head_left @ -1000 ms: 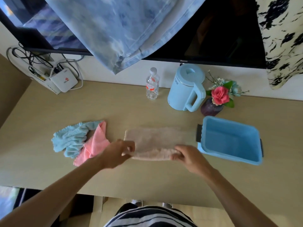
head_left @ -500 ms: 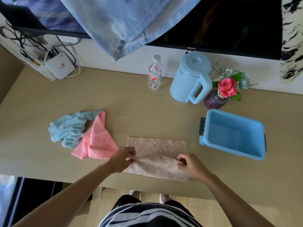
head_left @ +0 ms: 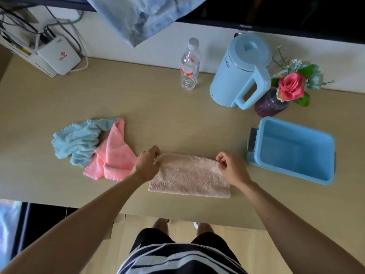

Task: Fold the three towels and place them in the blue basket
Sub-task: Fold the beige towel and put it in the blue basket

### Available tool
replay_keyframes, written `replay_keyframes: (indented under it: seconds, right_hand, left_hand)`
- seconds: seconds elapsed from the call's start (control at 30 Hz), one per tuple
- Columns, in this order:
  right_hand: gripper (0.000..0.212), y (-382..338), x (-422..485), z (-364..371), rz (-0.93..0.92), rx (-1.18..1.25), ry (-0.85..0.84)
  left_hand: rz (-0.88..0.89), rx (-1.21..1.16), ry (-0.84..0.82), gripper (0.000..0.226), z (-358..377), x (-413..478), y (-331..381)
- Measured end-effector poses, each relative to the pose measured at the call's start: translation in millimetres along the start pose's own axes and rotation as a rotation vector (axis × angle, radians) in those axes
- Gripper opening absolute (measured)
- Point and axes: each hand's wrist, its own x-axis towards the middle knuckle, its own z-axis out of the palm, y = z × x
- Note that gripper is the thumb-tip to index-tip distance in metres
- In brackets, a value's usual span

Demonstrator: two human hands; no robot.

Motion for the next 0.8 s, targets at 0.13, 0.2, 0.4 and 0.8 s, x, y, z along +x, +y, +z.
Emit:
replay_keyframes:
  seconds: [0.13,0.2,0.4,0.8]
  right_hand:
    - [0.022,1.0,5.9,2.7,0.012,-0.035,0.071]
    - [0.034,2.6,6.2,4.9,-0.034,-0.124,0.164]
    - [0.032,1.7,-6.0,22.6,-0.257,-0.308,0.095]
    - [0.063,16.8,-47.4,35.7,-0.171,-0.407,-0.044]
  left_hand:
    - [-0.054,0.081,-0.042,0.029,2.9,1.3,-0.6]
    - [-0.059,0.125,-0.028,0.042,7.1,-1.3,-1.0]
    - [0.278,0.42,0.067,0.053,34.5,-27.4,14.6]
    - [0.306,0.643,-0.205,0.069,70.4,-27.3,34.5]
